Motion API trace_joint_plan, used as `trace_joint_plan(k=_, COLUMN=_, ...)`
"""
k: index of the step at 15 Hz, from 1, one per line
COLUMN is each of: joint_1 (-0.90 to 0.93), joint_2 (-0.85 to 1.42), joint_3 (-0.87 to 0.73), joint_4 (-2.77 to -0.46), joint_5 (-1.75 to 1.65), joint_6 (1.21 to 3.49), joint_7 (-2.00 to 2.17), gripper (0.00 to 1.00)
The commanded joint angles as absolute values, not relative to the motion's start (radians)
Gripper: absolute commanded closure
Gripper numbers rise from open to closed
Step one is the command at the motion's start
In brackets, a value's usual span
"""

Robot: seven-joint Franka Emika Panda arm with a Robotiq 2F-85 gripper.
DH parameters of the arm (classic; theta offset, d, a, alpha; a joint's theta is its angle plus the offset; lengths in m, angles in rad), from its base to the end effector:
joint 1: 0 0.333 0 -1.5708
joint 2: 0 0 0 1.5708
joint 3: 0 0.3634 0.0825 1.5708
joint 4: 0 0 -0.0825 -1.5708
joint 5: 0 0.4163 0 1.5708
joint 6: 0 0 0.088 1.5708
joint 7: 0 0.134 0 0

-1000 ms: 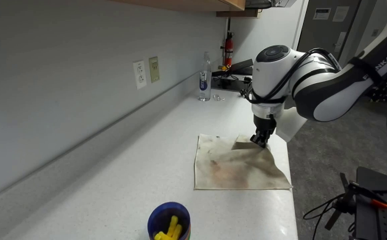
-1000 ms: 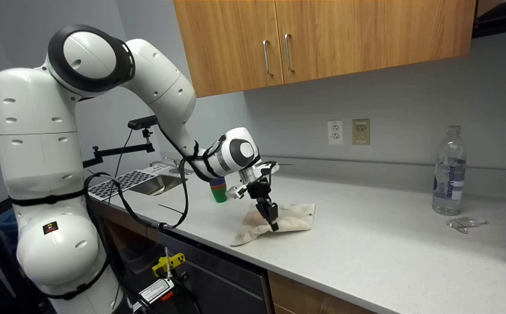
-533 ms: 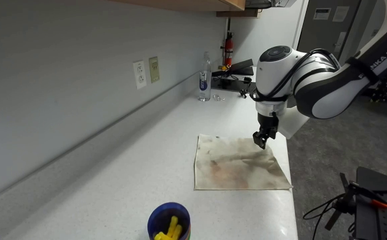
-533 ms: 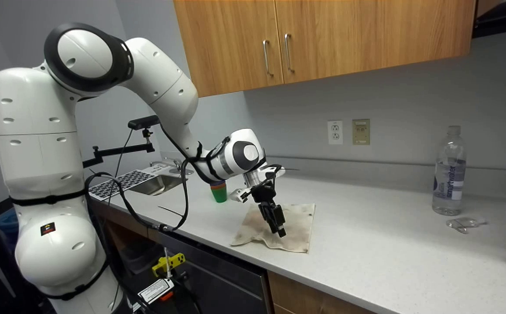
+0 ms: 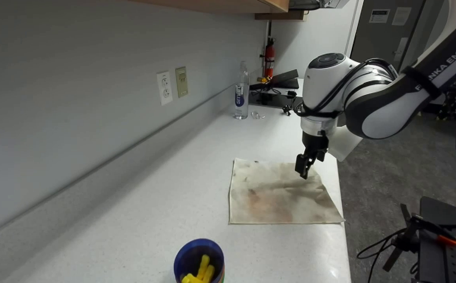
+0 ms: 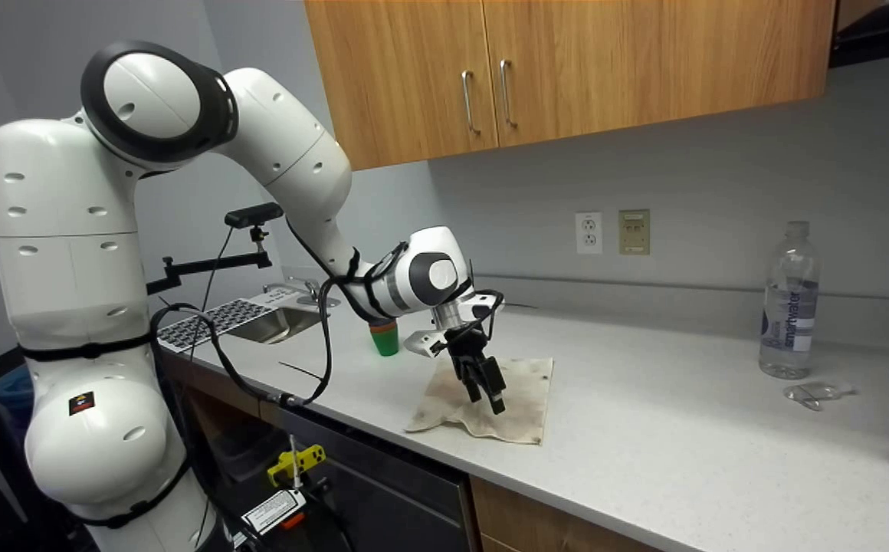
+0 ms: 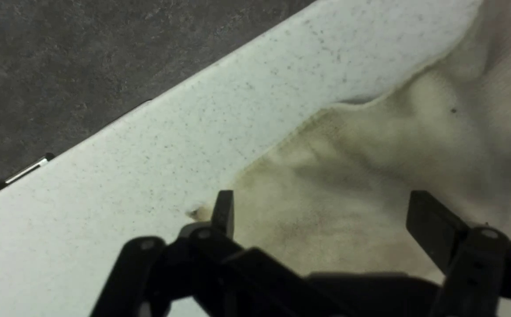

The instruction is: Unfold the cloth

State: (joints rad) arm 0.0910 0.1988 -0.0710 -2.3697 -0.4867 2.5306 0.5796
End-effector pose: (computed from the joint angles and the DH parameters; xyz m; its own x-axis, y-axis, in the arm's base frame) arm 0.5310 0.0077 0.2313 0.9877 -0.1416 0.0668 -0.1546 -0.9491 0.2744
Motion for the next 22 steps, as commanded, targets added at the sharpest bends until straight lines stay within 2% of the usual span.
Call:
trace_joint_plan(k=1, joint_1=0.066, joint_2=0.112, joint_3=0.006, joint_4=-2.434, joint_5=-0.296, joint_6=2.503, joint_7=0.311, gripper=0.00)
trace_joint_plan(k=5, joint_1=0.078, joint_2=0.087, joint_3=0.038, joint_4=-2.448, joint_5=-0.167, joint_6=2.453, joint_7=0.127, gripper=0.00)
trace_joint_plan(k=6, joint_1=0.079, joint_2=0.085, joint_3=0.040, joint_4=-2.450, joint_5=-0.163, joint_6=2.454, joint_7=0.113, gripper=0.23)
trace_joint_plan(k=8, joint_1=0.077, joint_2=0.088, joint_3=0.045, joint_4=-2.454, joint_5=-0.155, joint_6=2.480, joint_7=0.075, gripper=0.32)
trace_joint_plan(k=11, joint_1=0.078, joint_2=0.105, joint_3=0.052, joint_4=-2.450, joint_5=-0.131, joint_6=2.489, joint_7=0.032, gripper=0.58)
trace_joint_plan(k=16, joint_1=0.088, joint_2=0.121, joint_3=0.074, joint_4=-2.458, joint_5=-0.110, joint_6=2.492, joint_7=-0.007, gripper=0.95)
trace_joint_plan(k=17, joint_1=0.087, joint_2=0.128, joint_3=0.079, joint_4=-2.457, joint_5=-0.103, joint_6=2.494, joint_7=-0.015, gripper=1.00)
trace_joint_plan(k=22, joint_1=0.081, joint_2=0.188, joint_3=0.083, joint_4=-2.443, joint_5=-0.085, joint_6=2.493, joint_7=-0.013, gripper=1.00)
